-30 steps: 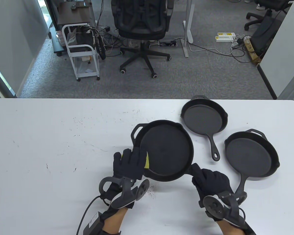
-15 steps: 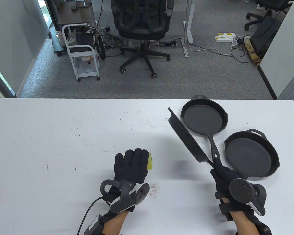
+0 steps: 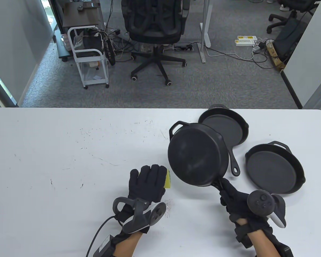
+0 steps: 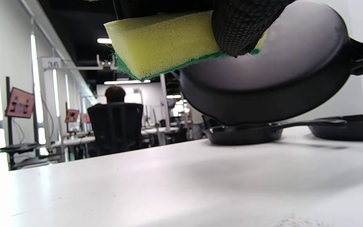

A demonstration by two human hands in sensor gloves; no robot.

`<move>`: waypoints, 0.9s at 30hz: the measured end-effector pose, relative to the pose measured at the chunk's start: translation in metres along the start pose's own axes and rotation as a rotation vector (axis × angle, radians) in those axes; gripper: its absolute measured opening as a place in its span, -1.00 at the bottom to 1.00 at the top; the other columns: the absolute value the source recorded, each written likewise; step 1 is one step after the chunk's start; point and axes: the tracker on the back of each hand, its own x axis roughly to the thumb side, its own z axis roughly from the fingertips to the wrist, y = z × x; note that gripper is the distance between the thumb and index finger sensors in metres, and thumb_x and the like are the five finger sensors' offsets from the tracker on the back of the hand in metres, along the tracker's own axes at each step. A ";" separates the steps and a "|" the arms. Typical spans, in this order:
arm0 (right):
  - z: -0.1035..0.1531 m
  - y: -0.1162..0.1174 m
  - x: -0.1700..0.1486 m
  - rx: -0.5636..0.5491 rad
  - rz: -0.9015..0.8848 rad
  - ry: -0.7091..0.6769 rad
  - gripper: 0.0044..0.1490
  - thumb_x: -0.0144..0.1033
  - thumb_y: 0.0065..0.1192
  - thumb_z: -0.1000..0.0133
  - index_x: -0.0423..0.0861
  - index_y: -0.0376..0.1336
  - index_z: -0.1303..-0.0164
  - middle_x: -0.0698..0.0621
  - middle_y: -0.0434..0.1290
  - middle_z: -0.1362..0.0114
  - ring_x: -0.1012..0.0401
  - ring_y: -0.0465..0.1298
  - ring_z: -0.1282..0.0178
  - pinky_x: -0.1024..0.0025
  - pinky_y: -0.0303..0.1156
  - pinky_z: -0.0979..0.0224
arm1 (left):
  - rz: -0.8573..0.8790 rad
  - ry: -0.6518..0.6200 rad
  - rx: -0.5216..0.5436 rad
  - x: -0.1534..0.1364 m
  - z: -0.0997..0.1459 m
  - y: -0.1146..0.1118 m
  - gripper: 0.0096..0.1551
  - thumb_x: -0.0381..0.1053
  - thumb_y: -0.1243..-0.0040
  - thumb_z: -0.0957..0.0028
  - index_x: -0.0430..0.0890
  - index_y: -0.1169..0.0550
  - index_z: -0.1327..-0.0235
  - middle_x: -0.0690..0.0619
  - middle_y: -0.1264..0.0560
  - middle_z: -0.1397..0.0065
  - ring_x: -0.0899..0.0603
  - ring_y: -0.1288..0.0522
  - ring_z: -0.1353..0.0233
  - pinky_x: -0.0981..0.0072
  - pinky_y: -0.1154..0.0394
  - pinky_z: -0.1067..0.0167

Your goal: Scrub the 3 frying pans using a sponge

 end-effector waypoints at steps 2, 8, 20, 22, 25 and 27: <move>-0.001 0.003 0.003 0.025 -0.035 -0.011 -0.33 -0.11 0.24 -0.10 -0.09 0.34 -0.41 -0.02 0.77 0.14 0.13 0.77 0.48 -0.03 0.62 -0.07 | -0.008 -0.037 0.021 0.006 0.001 0.001 -0.08 0.20 -0.28 -0.33 0.06 -0.15 -0.88 -0.01 -0.22 -0.86 -0.28 -0.23 -0.76 -0.41 -0.09 -0.63; -0.001 0.020 0.022 0.126 -0.132 -0.072 -0.33 -0.12 0.26 -0.11 -0.13 0.34 -0.41 -0.03 0.76 0.15 0.11 0.75 0.48 -0.04 0.60 -0.08 | 0.095 -0.196 0.049 0.029 0.004 0.004 -0.07 0.23 -0.28 -0.32 0.08 -0.14 -0.88 0.02 -0.20 -0.86 -0.26 -0.22 -0.78 -0.39 -0.10 -0.64; 0.007 0.046 0.070 0.290 0.106 -0.285 -0.33 -0.10 0.32 -0.10 -0.09 0.36 -0.41 -0.03 0.77 0.14 0.11 0.74 0.47 -0.04 0.59 -0.11 | 0.064 0.044 0.175 -0.014 0.004 0.034 -0.10 0.23 -0.05 -0.37 0.06 -0.02 -0.90 -0.01 -0.09 -0.90 -0.30 -0.13 -0.80 -0.41 -0.02 -0.64; 0.007 0.044 0.070 0.278 0.108 -0.275 -0.33 -0.10 0.33 -0.10 -0.09 0.36 -0.41 -0.02 0.77 0.14 0.11 0.74 0.47 -0.04 0.59 -0.11 | 0.150 0.119 0.150 -0.037 0.002 0.028 -0.09 0.21 -0.07 -0.38 0.04 -0.02 -0.90 -0.02 -0.09 -0.89 -0.31 -0.13 -0.79 -0.42 -0.02 -0.64; 0.008 0.036 0.063 0.210 0.080 -0.226 -0.33 -0.10 0.32 -0.10 -0.08 0.36 -0.40 -0.02 0.77 0.14 0.11 0.74 0.47 -0.04 0.59 -0.10 | 0.228 0.206 0.085 -0.063 0.003 0.013 -0.08 0.21 -0.11 -0.37 0.02 -0.04 -0.90 -0.05 -0.13 -0.88 -0.32 -0.18 -0.77 -0.43 -0.05 -0.62; 0.008 0.028 0.054 0.151 0.040 -0.190 -0.33 -0.10 0.32 -0.09 -0.08 0.36 -0.40 -0.03 0.76 0.14 0.11 0.74 0.48 -0.04 0.59 -0.10 | 0.302 0.203 0.021 -0.066 0.002 0.001 -0.08 0.19 -0.14 -0.37 0.01 -0.05 -0.90 -0.05 -0.14 -0.87 -0.32 -0.20 -0.77 -0.43 -0.07 -0.62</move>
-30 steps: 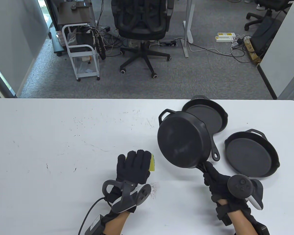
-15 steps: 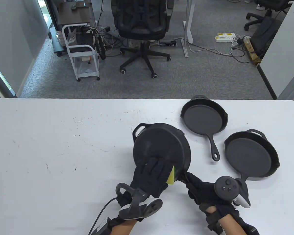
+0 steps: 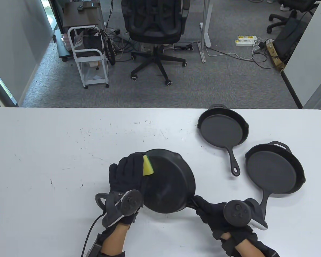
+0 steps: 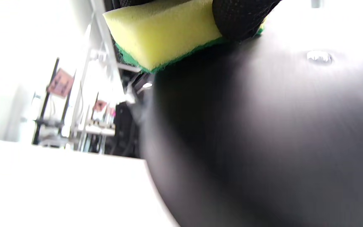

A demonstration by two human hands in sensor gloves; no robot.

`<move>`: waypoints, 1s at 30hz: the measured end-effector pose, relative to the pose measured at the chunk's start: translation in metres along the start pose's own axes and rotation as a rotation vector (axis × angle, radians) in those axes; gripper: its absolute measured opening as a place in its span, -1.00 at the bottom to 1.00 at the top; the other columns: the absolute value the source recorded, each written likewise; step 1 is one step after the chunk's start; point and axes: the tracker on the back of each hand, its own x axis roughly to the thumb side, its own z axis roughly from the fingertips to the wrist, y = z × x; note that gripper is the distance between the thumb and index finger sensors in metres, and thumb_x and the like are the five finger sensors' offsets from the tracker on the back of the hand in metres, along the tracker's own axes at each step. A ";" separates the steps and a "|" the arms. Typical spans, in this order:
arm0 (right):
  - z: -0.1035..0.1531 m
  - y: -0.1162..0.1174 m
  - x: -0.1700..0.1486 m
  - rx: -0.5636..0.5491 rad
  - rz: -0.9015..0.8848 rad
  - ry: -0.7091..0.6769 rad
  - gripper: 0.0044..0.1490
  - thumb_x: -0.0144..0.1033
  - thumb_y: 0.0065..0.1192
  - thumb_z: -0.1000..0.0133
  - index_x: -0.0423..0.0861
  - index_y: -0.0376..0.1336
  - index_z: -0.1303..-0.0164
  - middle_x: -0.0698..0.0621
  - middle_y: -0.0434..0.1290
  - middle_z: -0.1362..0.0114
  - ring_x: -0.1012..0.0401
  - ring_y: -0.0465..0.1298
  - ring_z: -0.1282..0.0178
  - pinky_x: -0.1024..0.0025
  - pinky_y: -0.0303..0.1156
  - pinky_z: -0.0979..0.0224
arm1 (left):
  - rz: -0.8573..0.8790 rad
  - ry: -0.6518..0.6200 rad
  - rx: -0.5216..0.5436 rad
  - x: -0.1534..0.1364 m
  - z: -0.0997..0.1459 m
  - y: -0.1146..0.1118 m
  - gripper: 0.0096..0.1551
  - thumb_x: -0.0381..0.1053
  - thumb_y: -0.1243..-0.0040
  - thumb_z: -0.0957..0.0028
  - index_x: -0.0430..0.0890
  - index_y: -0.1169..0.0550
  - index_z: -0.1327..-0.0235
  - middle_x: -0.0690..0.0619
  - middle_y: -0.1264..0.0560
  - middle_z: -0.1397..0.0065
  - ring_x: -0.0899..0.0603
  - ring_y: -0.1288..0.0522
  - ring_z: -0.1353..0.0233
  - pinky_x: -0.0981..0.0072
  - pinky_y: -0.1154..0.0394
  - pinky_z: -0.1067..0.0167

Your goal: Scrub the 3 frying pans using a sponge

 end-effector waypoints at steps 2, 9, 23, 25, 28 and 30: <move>0.003 -0.008 -0.011 -0.056 -0.042 0.035 -0.33 -0.10 0.33 -0.10 -0.09 0.36 -0.40 -0.03 0.76 0.14 0.11 0.74 0.47 -0.05 0.59 -0.11 | 0.069 -0.016 -0.063 0.003 -0.002 -0.011 -0.07 0.18 -0.17 -0.37 0.00 -0.06 -0.89 -0.05 -0.15 -0.87 -0.32 -0.20 -0.76 -0.43 -0.08 -0.62; 0.008 -0.020 -0.029 -0.152 -0.135 0.123 -0.33 -0.10 0.33 -0.10 -0.09 0.36 -0.41 -0.03 0.76 0.13 0.10 0.73 0.47 -0.06 0.58 -0.11 | -0.116 -0.279 -0.103 0.068 0.010 -0.035 -0.07 0.20 -0.23 -0.34 0.06 -0.10 -0.89 0.00 -0.18 -0.87 -0.28 -0.22 -0.78 -0.40 -0.10 -0.64; -0.003 0.008 0.011 0.087 0.047 -0.070 -0.33 -0.09 0.35 -0.09 -0.08 0.37 -0.40 -0.03 0.77 0.14 0.10 0.73 0.48 -0.04 0.58 -0.12 | -0.176 -0.208 0.119 0.075 0.021 0.011 -0.07 0.24 -0.07 -0.38 0.06 0.02 -0.91 -0.02 -0.06 -0.90 -0.30 -0.07 -0.83 -0.42 0.01 -0.64; -0.003 0.007 0.011 0.096 0.053 -0.069 -0.33 -0.09 0.35 -0.09 -0.08 0.37 -0.40 -0.03 0.77 0.14 0.10 0.73 0.48 -0.04 0.58 -0.13 | -0.159 -0.124 0.109 0.053 0.014 0.012 -0.08 0.23 -0.06 -0.38 0.06 0.02 -0.90 -0.02 -0.07 -0.90 -0.32 -0.08 -0.82 -0.43 0.01 -0.63; -0.001 0.002 0.004 0.069 0.015 -0.036 -0.33 -0.09 0.36 -0.09 -0.09 0.37 -0.40 -0.03 0.77 0.15 0.10 0.73 0.48 -0.04 0.58 -0.12 | -0.138 -0.047 0.071 0.029 0.009 0.004 -0.07 0.22 -0.09 -0.38 0.04 0.02 -0.90 -0.05 -0.08 -0.89 -0.33 -0.12 -0.80 -0.43 -0.01 -0.63; 0.002 -0.005 -0.004 0.006 -0.016 0.007 -0.33 -0.09 0.35 -0.09 -0.09 0.37 -0.40 -0.04 0.77 0.15 0.10 0.73 0.48 -0.05 0.58 -0.12 | -0.107 -0.016 0.011 0.021 0.006 -0.008 -0.06 0.22 -0.11 -0.38 0.02 0.00 -0.90 -0.05 -0.11 -0.88 -0.33 -0.17 -0.78 -0.42 -0.04 -0.62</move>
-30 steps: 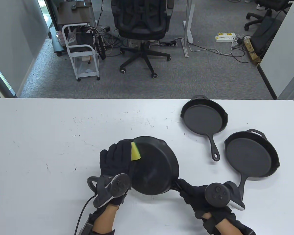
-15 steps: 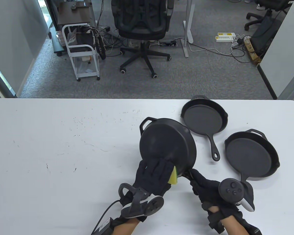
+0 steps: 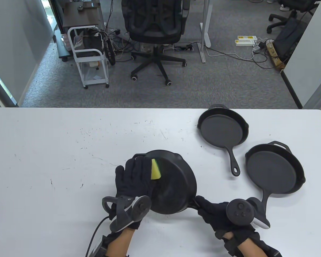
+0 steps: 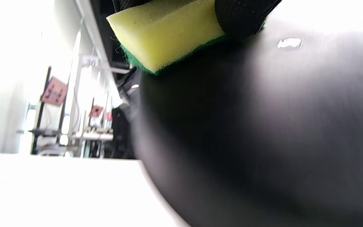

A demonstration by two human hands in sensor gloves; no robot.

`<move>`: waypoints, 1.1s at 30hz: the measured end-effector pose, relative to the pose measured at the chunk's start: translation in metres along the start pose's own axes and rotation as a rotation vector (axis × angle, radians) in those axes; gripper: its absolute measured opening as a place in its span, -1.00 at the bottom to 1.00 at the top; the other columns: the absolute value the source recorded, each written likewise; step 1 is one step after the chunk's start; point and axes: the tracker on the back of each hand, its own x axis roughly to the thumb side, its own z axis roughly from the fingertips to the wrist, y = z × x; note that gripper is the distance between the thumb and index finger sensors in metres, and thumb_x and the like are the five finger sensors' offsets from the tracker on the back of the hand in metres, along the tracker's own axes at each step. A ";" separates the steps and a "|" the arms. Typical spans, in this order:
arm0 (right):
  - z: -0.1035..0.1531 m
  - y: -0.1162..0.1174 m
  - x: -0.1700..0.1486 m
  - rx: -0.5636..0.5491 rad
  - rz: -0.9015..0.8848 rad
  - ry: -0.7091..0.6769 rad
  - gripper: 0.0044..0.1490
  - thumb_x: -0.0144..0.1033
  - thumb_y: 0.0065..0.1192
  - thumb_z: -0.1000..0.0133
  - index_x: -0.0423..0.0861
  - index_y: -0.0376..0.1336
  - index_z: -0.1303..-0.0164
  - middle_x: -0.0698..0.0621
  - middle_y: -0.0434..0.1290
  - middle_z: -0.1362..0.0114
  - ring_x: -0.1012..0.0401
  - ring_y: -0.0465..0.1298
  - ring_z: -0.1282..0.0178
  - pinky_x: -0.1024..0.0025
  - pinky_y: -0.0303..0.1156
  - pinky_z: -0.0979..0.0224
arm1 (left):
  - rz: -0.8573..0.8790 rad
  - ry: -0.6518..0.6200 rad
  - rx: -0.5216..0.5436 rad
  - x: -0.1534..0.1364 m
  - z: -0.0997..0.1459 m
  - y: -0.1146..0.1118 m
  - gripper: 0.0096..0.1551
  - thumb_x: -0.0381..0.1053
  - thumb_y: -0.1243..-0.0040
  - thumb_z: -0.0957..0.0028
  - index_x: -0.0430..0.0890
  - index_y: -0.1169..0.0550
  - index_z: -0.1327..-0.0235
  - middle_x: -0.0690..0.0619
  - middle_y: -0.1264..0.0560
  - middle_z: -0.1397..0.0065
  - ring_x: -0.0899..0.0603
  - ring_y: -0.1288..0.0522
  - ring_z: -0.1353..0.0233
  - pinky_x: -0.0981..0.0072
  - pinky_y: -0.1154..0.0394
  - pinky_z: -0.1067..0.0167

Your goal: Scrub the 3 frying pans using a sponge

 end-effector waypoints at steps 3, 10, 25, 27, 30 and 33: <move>0.004 -0.010 -0.009 -0.072 -0.022 0.047 -0.33 -0.09 0.35 -0.09 -0.08 0.37 -0.40 -0.03 0.77 0.14 0.10 0.73 0.48 -0.05 0.58 -0.13 | 0.049 -0.020 -0.080 0.010 -0.002 -0.011 -0.04 0.22 -0.14 -0.37 -0.01 -0.01 -0.90 -0.08 -0.15 -0.86 -0.31 -0.24 -0.74 -0.38 -0.13 -0.62; 0.007 -0.012 -0.013 -0.166 -0.035 0.105 -0.33 -0.09 0.34 -0.11 -0.09 0.36 -0.41 -0.03 0.76 0.14 0.09 0.72 0.47 -0.05 0.58 -0.13 | -0.032 -0.303 -0.070 0.073 0.014 -0.019 -0.04 0.24 -0.18 -0.35 0.06 -0.04 -0.90 -0.02 -0.14 -0.87 -0.28 -0.21 -0.77 -0.39 -0.09 -0.64; 0.001 0.003 0.005 -0.047 0.055 -0.009 -0.33 -0.08 0.35 -0.10 -0.08 0.37 -0.40 -0.03 0.77 0.14 0.09 0.72 0.47 -0.05 0.57 -0.15 | -0.011 0.006 0.040 0.008 -0.001 0.001 -0.07 0.21 -0.09 -0.39 0.02 0.02 -0.90 -0.07 -0.10 -0.87 -0.33 -0.18 -0.76 -0.40 -0.08 -0.62; 0.003 -0.001 0.002 -0.096 0.067 0.029 -0.33 -0.08 0.35 -0.09 -0.07 0.37 -0.40 -0.03 0.76 0.14 0.09 0.72 0.47 -0.05 0.57 -0.15 | 0.043 0.065 -0.049 0.004 -0.003 -0.012 -0.06 0.21 -0.11 -0.38 -0.05 -0.02 -0.89 -0.12 -0.15 -0.84 -0.34 -0.25 -0.72 -0.38 -0.17 -0.60; 0.006 -0.006 -0.004 -0.166 0.042 0.082 -0.33 -0.08 0.35 -0.10 -0.07 0.37 -0.40 -0.02 0.76 0.13 0.09 0.72 0.47 -0.05 0.57 -0.15 | 0.005 -0.006 -0.145 0.019 -0.004 -0.025 -0.04 0.22 -0.15 -0.36 -0.08 -0.05 -0.89 -0.14 -0.20 -0.82 -0.33 -0.31 -0.68 -0.36 -0.22 -0.58; 0.009 -0.009 -0.008 -0.206 0.003 0.122 -0.33 -0.08 0.35 -0.10 -0.08 0.36 -0.41 -0.03 0.76 0.13 0.09 0.72 0.47 -0.05 0.57 -0.15 | -0.026 -0.140 -0.163 0.043 0.001 -0.030 -0.04 0.23 -0.17 -0.36 -0.03 -0.05 -0.89 -0.10 -0.18 -0.84 -0.30 -0.28 -0.71 -0.38 -0.18 -0.61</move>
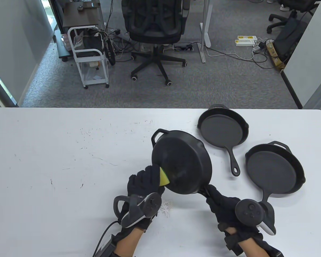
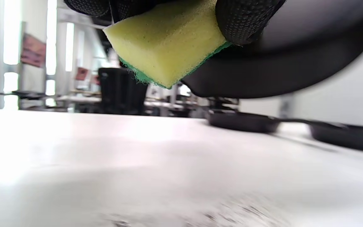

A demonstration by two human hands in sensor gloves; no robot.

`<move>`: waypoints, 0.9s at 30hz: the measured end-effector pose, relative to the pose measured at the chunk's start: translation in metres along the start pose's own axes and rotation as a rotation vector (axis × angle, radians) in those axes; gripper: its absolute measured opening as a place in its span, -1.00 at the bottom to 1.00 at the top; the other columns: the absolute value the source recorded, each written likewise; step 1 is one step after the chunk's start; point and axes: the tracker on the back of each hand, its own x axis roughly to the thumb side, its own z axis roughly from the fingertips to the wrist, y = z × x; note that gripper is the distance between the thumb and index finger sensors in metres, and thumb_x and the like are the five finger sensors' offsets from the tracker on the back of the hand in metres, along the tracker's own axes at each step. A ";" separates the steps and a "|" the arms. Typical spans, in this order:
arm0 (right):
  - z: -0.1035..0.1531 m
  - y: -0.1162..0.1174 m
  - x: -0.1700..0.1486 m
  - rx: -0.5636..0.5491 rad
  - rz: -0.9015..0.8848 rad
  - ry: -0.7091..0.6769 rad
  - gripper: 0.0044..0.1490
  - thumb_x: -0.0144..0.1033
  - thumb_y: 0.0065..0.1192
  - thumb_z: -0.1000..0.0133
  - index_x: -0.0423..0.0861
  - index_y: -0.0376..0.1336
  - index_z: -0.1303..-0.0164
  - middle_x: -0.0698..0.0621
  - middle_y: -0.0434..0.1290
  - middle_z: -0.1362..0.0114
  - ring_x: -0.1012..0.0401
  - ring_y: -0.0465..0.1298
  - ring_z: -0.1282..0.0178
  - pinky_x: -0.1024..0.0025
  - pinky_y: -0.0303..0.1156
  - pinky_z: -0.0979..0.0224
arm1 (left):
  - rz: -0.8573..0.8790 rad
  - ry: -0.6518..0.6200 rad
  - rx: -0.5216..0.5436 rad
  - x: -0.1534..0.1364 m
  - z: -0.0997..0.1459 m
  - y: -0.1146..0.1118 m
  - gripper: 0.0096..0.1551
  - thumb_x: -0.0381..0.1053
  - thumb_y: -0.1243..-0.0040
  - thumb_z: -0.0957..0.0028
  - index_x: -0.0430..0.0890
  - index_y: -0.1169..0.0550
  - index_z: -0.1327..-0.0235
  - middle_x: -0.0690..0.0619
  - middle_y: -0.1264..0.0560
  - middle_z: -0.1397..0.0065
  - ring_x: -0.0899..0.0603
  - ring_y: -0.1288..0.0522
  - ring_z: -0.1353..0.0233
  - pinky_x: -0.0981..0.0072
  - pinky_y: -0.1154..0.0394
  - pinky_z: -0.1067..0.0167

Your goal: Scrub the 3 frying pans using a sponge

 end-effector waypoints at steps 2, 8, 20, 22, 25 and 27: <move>0.000 0.001 -0.001 -0.001 -0.007 0.005 -0.33 -0.08 0.35 -0.10 -0.08 0.36 -0.41 -0.03 0.76 0.13 0.09 0.72 0.47 -0.06 0.57 -0.15 | -0.013 -0.093 0.039 0.017 0.004 0.003 -0.04 0.23 -0.18 -0.35 0.02 -0.04 -0.90 -0.05 -0.16 -0.86 -0.29 -0.24 -0.75 -0.39 -0.13 -0.63; -0.004 0.013 0.008 0.114 0.010 -0.083 -0.33 -0.08 0.35 -0.10 -0.08 0.36 -0.41 -0.02 0.76 0.13 0.10 0.72 0.47 -0.05 0.57 -0.15 | 0.012 -0.151 0.183 0.031 0.016 0.029 -0.06 0.30 -0.13 -0.35 0.11 -0.04 -0.90 -0.02 -0.10 -0.89 -0.31 -0.15 -0.80 -0.42 -0.05 -0.64; 0.003 0.002 0.008 0.054 -0.018 -0.083 -0.33 -0.07 0.36 -0.09 -0.05 0.38 -0.40 -0.02 0.76 0.14 0.10 0.72 0.47 -0.05 0.57 -0.15 | 0.062 0.211 0.133 -0.046 0.008 0.020 -0.05 0.24 -0.11 -0.38 0.00 -0.01 -0.90 -0.12 -0.17 -0.84 -0.34 -0.26 -0.72 -0.42 -0.11 -0.61; 0.004 -0.002 0.003 0.012 -0.058 -0.039 -0.33 -0.07 0.35 -0.09 -0.06 0.37 -0.40 -0.02 0.76 0.13 0.10 0.72 0.47 -0.05 0.57 -0.15 | 0.062 0.153 0.088 -0.034 0.005 0.013 -0.04 0.26 -0.15 -0.36 -0.01 -0.04 -0.89 -0.12 -0.21 -0.82 -0.32 -0.31 -0.69 -0.41 -0.15 -0.60; 0.003 -0.002 -0.001 0.001 -0.080 -0.004 -0.33 -0.08 0.35 -0.10 -0.07 0.36 -0.41 -0.02 0.75 0.12 0.10 0.72 0.46 -0.06 0.57 -0.15 | 0.024 0.033 0.056 -0.006 0.005 0.008 -0.02 0.28 -0.16 -0.35 -0.01 -0.03 -0.89 -0.10 -0.20 -0.83 -0.29 -0.32 -0.69 -0.39 -0.18 -0.61; 0.002 0.002 -0.001 0.021 -0.063 -0.008 -0.32 -0.07 0.34 -0.10 -0.07 0.36 -0.42 -0.02 0.75 0.12 0.09 0.71 0.45 -0.06 0.56 -0.15 | -0.001 -0.060 0.092 0.013 0.008 0.011 0.00 0.29 -0.17 -0.34 0.02 -0.02 -0.90 -0.07 -0.16 -0.85 -0.28 -0.28 -0.72 -0.40 -0.16 -0.62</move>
